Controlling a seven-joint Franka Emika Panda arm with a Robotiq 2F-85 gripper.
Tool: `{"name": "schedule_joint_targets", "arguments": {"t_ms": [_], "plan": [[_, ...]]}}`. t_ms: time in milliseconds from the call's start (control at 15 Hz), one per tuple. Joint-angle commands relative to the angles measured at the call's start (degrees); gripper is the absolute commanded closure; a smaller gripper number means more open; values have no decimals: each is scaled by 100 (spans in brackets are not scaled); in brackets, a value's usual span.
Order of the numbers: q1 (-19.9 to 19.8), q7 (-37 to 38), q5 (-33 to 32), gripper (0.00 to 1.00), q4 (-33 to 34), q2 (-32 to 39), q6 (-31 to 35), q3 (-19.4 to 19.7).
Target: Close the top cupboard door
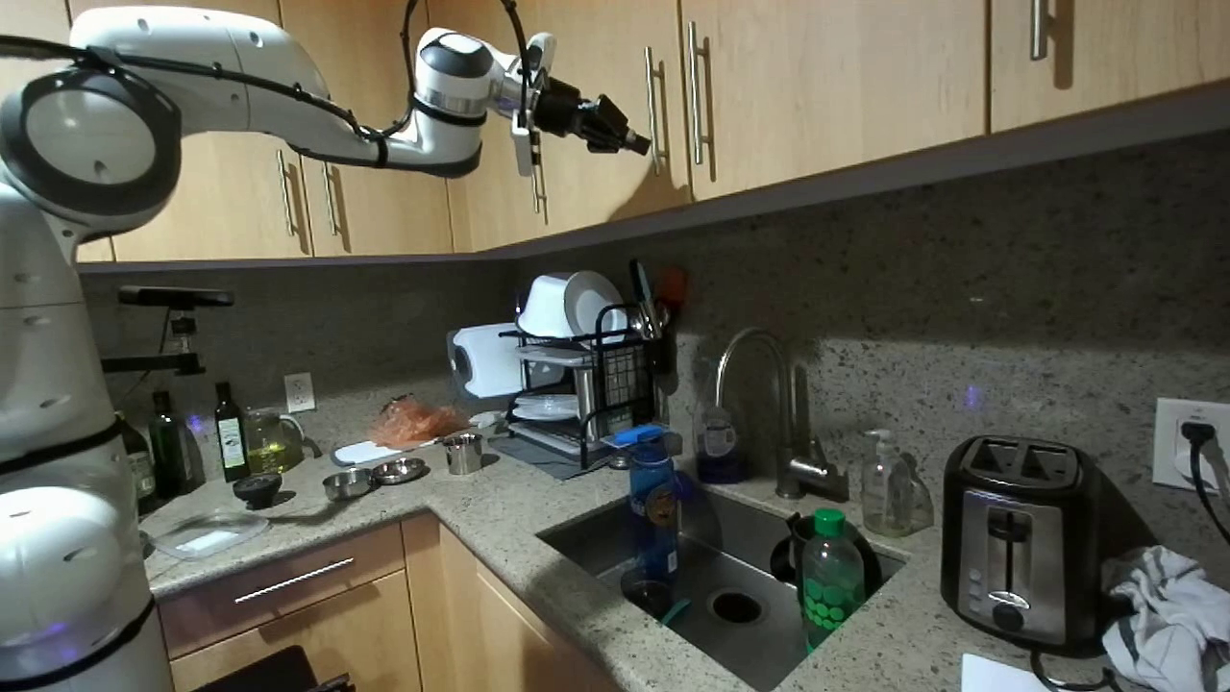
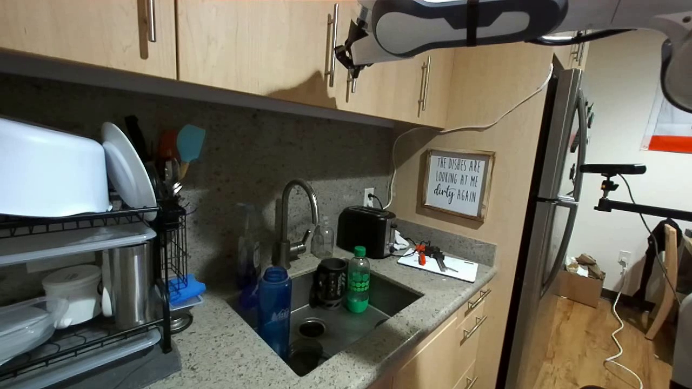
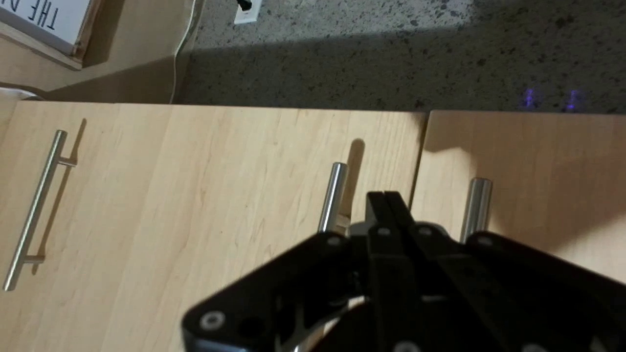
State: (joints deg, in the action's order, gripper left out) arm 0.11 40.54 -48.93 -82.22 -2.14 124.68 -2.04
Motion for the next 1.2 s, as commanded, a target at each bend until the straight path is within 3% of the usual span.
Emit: {"name": "schedule_joint_targets", "arguments": {"t_ms": [0, 1133], "plan": [[20, -365, 222, 96, 575, 348, -247, 29], [-17, -363, 119, 96, 1122, 709, -440, 34]]}}
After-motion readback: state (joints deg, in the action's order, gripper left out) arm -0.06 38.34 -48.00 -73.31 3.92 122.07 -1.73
